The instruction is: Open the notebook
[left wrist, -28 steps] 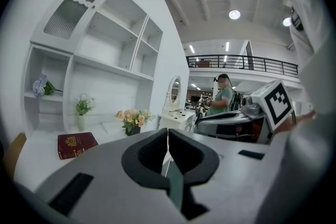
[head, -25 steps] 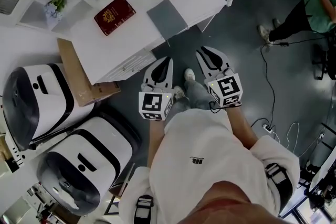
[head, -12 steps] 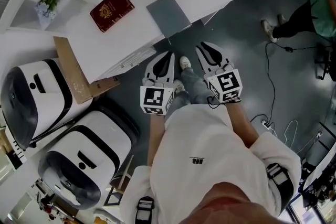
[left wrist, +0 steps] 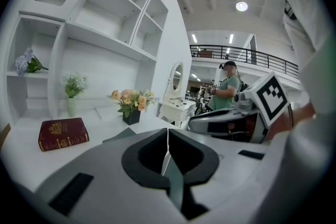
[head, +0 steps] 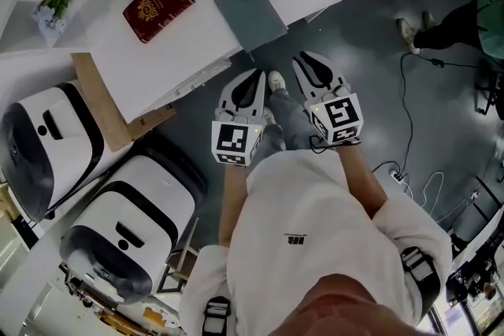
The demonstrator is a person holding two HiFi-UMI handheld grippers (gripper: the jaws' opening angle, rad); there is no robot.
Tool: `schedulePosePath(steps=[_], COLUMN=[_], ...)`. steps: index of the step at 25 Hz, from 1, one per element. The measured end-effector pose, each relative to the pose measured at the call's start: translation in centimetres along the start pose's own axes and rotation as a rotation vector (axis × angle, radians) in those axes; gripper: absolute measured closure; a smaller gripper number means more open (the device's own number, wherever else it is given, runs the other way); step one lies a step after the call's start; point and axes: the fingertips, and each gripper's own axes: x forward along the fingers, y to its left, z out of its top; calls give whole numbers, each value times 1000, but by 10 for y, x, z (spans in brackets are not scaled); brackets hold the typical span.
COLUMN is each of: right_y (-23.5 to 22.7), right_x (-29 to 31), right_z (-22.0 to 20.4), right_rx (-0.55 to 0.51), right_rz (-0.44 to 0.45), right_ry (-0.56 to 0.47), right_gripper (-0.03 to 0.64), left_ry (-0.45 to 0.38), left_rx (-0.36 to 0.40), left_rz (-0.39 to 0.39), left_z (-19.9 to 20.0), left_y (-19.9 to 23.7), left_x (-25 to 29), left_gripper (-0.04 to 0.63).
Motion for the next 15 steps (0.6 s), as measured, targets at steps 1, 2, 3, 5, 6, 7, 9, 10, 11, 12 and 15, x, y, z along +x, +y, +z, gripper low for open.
schedulePosePath(steps=[1,2,3,5,6,7,9,10,11,12,15], right_y=[-3,-5,-7,-10,-12,-13,-14,-15,-16,-17,-23], right_x=[3,6,10,16,20,23,30,33,36,39,48], right_z=[-3,-5,-8,-14,-18,-21,-27,-30,-32,-35,-45], right_rx=[2,4,7,12,14,16,28,35,39,40,41], right_rz=[0,0,1,5,9,12,18,20,21,22,23], right_ry=[5,10,15,27,33,38,49,54,58,62,79], right_gripper=[560,560,560,560,560,560,560,560,560,560,560], left_ry=[4,9,14,19,21,25,34,38,40,41,48], left_rx=[-1,-4,-6,-10,-11,-11,-11,-11,-12,-11,-9], left_rz=[-1,-3,-3,-2,-1,0,4,5,6,5,2], left_z=[-2,-5,-7,-12,-13,-14,-17,-19,-20,-21,-26], left_y=[1,2,4,7,9,10,14,16,17,19,23], left_x=[4,7,11,18,21,25,30,33,36,39,48], left_gripper=[595,595,595,595,595,595,595,595,595,595,595])
